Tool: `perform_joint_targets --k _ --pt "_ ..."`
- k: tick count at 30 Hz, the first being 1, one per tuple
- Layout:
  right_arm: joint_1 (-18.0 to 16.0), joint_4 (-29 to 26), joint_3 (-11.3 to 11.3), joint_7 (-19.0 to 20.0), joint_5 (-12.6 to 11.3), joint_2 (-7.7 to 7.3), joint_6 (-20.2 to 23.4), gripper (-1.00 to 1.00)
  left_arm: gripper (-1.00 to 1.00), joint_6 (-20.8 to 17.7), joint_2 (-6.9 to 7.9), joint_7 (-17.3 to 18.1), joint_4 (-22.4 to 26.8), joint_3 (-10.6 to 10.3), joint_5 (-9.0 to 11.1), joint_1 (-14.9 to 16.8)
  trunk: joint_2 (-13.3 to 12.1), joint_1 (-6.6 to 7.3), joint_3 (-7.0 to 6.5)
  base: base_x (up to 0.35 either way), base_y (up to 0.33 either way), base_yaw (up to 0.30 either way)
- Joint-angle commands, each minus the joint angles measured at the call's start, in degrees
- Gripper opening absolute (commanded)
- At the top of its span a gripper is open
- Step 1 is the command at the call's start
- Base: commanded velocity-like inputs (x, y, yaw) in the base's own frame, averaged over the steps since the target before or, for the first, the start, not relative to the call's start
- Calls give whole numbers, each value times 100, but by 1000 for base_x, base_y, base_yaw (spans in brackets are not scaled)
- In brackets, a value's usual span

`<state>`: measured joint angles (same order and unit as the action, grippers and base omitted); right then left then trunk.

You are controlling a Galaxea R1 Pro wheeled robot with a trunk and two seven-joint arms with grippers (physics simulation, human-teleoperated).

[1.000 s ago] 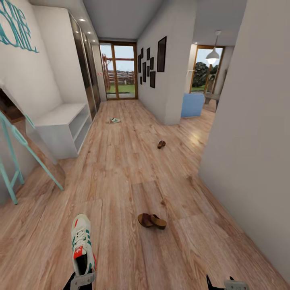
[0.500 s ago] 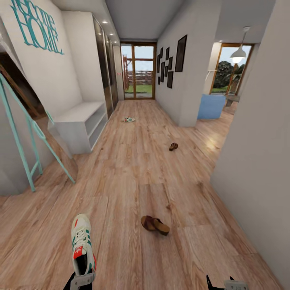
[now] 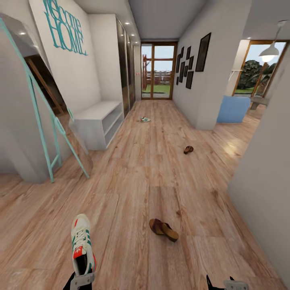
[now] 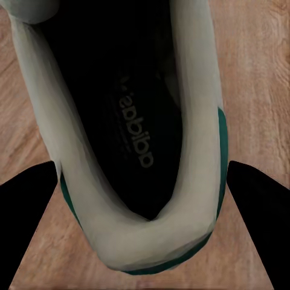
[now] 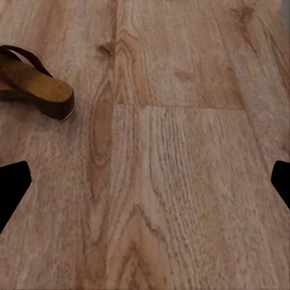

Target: Pick up the two gym shoes and the two sandals from the corridor floor and place them onto the hallstand (shoe rack) in the corridor, making sure they are on the rack and not on the floor. Arrange them so the two gym shoes are next to each other and the two sandals are next to each other.

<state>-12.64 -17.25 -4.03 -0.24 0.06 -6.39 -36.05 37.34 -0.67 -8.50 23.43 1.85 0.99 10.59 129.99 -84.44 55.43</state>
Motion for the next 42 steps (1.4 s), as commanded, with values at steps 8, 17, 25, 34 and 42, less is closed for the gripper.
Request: perform_joint_targets --k 8,17,25,34,42 --pt "-1 2 -9 -2 3 -1 -16 100 -100 19 -4 6 -5 17 7 4 2 1 5 0 -1 278" --pt "-1 2 -7 -2 3 3 -16 100 -100 15 -3 6 -5 17 7 4 2 1 5 0 0 278" --pt "-1 -8 -9 -1 -5 -1 -16 100 -100 13 -3 6 -5 17 7 4 2 1 5 0 0 264" --pt "-1 -20 -10 6 -3 -2 -16 100 -100 13 -3 6 -5 17 7 4 2 1 5 0 0 12" --pt "-1 -1 6 50 54 -9 -13 100 -100 10 -3 6 -5 17 7 4 2 1 5 0 0 0"
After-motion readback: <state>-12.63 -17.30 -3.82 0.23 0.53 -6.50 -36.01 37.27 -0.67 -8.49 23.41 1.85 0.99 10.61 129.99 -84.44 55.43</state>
